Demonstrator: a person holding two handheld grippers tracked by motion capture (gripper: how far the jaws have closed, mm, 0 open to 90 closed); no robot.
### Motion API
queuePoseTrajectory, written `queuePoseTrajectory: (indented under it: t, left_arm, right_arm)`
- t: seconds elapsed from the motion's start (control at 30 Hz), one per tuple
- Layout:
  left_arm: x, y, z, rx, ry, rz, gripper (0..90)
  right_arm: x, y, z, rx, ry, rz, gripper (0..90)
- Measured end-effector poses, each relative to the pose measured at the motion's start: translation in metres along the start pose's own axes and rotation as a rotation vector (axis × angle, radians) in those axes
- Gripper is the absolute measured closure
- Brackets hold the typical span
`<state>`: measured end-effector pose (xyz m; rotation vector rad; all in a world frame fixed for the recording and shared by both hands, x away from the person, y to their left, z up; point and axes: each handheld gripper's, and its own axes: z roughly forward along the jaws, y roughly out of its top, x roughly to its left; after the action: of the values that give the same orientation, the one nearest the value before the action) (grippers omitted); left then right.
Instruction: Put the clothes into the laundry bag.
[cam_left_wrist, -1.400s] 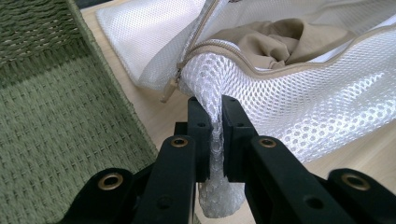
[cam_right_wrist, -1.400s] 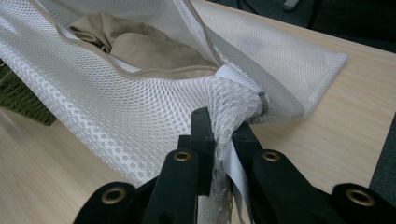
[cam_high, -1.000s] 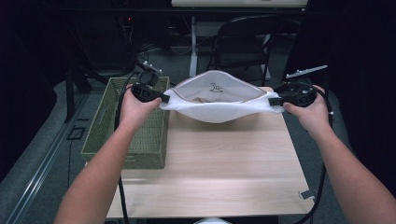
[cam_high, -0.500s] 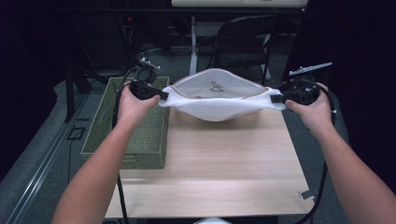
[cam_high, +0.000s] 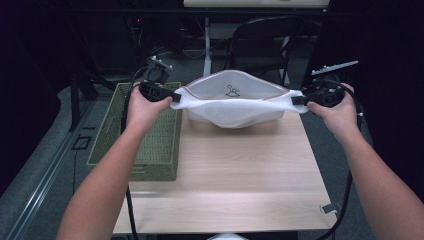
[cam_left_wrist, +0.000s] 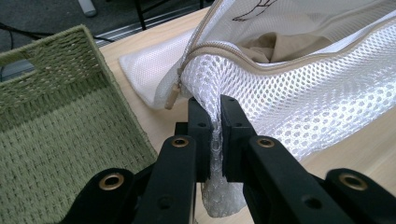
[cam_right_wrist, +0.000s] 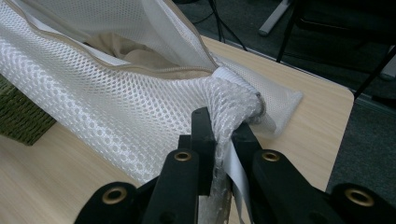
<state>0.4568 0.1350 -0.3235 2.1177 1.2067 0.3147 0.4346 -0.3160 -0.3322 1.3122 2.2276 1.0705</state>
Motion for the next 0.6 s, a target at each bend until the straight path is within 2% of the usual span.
queuePoseTrajectory:
  t: [0.07, 0.23, 0.6]
  left_arm:
    - [-0.001, 0.000, -0.002, -0.007, 0.006, -0.001, 85.3]
    - [0.001, -0.003, -0.008, -0.021, -0.010, 0.001, 85.4]
    - [-0.003, -0.009, -0.011, -0.031, -0.024, 0.018, 85.4]
  right_arm:
    - [0.000, 0.001, -0.002, -0.007, -0.001, -0.003, 84.0]
    - [0.002, 0.004, -0.009, -0.033, -0.002, -0.011, 84.1]
    - [0.004, -0.004, -0.013, -0.038, 0.005, -0.023, 84.1]
